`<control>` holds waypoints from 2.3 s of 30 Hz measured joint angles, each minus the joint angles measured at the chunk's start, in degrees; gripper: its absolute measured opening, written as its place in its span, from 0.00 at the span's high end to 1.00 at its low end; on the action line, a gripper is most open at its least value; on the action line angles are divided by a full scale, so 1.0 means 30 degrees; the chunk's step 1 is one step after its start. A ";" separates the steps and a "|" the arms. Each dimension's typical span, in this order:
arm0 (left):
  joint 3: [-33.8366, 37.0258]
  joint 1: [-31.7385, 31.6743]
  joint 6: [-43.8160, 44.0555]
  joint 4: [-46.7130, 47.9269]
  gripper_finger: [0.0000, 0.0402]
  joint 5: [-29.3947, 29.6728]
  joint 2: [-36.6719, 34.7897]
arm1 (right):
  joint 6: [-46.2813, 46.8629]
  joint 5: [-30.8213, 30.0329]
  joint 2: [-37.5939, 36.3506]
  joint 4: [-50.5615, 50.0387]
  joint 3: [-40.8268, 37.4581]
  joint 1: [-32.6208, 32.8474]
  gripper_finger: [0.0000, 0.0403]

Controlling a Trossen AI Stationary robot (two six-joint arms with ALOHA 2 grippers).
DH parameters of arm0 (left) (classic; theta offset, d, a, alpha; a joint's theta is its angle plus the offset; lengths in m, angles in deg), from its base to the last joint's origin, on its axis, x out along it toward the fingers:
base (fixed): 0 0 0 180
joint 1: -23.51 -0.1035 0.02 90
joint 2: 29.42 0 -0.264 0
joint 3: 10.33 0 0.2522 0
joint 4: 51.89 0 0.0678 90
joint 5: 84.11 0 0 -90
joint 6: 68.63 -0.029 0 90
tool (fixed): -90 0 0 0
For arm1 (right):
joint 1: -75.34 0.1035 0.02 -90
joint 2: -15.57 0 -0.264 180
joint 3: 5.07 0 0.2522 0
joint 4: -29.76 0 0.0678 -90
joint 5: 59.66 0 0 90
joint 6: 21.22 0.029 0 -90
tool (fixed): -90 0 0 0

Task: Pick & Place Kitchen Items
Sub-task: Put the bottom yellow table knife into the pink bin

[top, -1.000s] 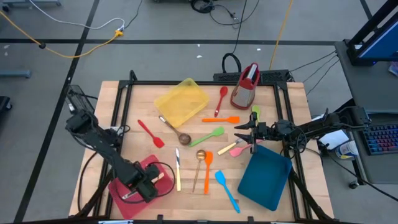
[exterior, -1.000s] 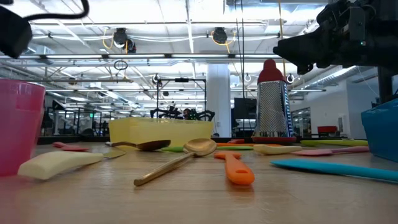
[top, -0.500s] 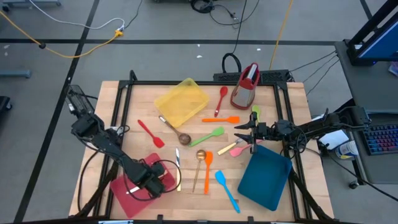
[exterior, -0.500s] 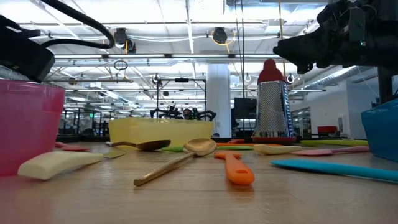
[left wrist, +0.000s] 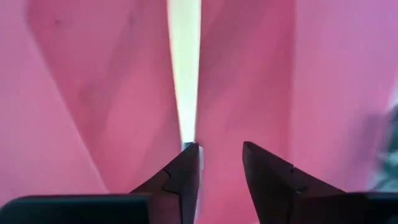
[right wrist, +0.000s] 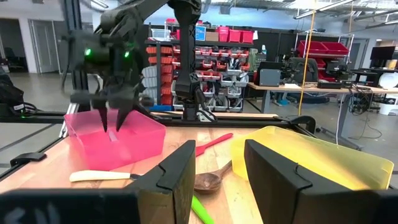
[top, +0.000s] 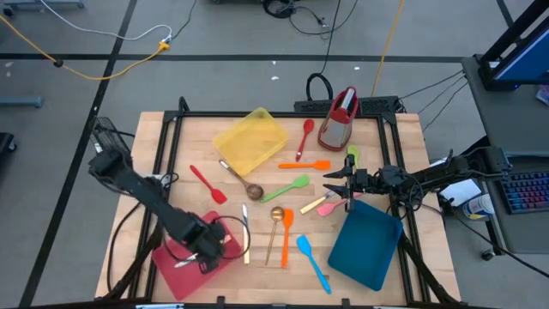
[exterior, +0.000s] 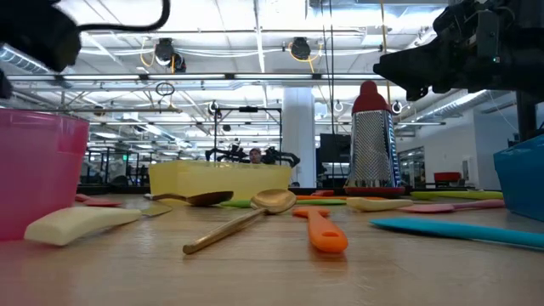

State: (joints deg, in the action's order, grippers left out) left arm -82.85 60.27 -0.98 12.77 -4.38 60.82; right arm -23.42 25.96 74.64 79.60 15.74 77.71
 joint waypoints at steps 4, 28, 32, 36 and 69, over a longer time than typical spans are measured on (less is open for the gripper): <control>-0.0014 -0.0732 0.1305 -0.0596 0.73 0.1427 -0.2014 | 0.0000 -0.0007 0.0000 0.0000 0.0000 0.0000 0.67; -0.0036 -0.6477 -0.4746 -0.9025 0.82 0.3310 -0.2438 | 0.0010 -0.0007 -0.0005 -0.0199 -0.0007 0.0000 0.67; -0.0036 -0.7089 -0.5018 -0.8852 0.72 0.2101 -0.1502 | 0.0015 0.0000 -0.0007 -0.0354 -0.0007 0.0000 0.67; -0.0030 -0.7499 -0.3767 -0.8715 0.64 0.1068 -0.0504 | 0.0015 0.0012 -0.0007 -0.0747 -0.0010 0.0000 0.67; -0.0025 -0.7521 0.2660 -0.7308 0.62 -0.2587 0.4415 | 0.0517 0.0031 -0.0007 -0.1126 -0.0007 0.0000 0.67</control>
State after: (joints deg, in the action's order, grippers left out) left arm -82.93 37.71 7.00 -9.16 -12.14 74.06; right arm -21.87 26.05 74.61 76.22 15.71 77.71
